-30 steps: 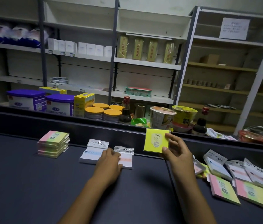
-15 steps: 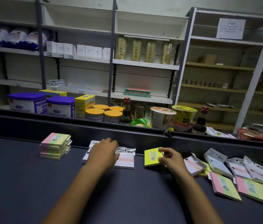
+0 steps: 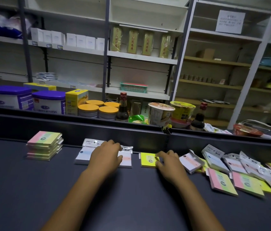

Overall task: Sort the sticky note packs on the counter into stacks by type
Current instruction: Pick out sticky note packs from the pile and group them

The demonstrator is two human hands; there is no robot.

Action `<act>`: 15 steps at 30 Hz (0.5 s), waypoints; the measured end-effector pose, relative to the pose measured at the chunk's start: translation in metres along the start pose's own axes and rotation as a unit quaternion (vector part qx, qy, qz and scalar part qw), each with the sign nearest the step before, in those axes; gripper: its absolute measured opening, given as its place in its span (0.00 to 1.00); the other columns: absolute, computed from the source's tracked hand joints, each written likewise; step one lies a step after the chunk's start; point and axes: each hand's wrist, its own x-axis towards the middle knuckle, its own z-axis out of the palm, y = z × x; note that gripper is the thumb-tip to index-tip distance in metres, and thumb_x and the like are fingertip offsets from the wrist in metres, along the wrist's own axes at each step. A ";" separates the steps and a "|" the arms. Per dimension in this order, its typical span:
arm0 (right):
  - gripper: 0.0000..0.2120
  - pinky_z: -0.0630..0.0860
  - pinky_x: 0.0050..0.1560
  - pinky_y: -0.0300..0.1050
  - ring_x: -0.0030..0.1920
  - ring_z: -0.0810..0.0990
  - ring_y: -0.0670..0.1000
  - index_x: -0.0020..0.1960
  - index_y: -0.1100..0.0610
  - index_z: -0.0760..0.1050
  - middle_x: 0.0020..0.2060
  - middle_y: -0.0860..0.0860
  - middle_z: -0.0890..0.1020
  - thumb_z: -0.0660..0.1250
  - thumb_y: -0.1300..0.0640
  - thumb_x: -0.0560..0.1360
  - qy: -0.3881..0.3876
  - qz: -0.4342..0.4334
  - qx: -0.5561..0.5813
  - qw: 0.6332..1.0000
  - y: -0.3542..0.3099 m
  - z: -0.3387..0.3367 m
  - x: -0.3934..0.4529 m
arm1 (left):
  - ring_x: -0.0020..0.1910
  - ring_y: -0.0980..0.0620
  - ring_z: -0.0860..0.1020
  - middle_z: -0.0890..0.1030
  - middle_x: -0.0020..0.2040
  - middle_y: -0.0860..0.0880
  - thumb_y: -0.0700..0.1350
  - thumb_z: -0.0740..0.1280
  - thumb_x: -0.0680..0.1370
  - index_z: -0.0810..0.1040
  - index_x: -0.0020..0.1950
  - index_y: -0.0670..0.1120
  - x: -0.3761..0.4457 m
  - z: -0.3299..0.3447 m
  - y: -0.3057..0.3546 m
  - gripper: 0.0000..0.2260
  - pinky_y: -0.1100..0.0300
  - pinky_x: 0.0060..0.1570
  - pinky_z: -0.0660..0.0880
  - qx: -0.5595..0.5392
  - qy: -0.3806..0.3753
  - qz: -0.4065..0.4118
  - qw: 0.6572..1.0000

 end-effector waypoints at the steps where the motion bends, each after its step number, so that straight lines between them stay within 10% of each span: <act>1: 0.15 0.71 0.60 0.48 0.61 0.69 0.52 0.66 0.48 0.73 0.55 0.50 0.72 0.62 0.51 0.80 0.008 -0.007 0.010 1.000 0.002 -0.004 -0.002 | 0.62 0.52 0.72 0.75 0.60 0.53 0.51 0.62 0.79 0.75 0.64 0.54 0.000 0.002 0.005 0.14 0.56 0.53 0.72 -0.001 0.001 0.004 1.000; 15: 0.19 0.73 0.57 0.48 0.64 0.72 0.51 0.63 0.49 0.71 0.61 0.47 0.74 0.67 0.45 0.75 0.065 -0.047 -0.061 0.995 0.128 -0.112 -0.056 | 0.61 0.50 0.73 0.76 0.60 0.52 0.52 0.63 0.79 0.75 0.63 0.53 -0.013 0.011 0.170 0.13 0.54 0.55 0.74 -0.010 0.013 0.046 0.999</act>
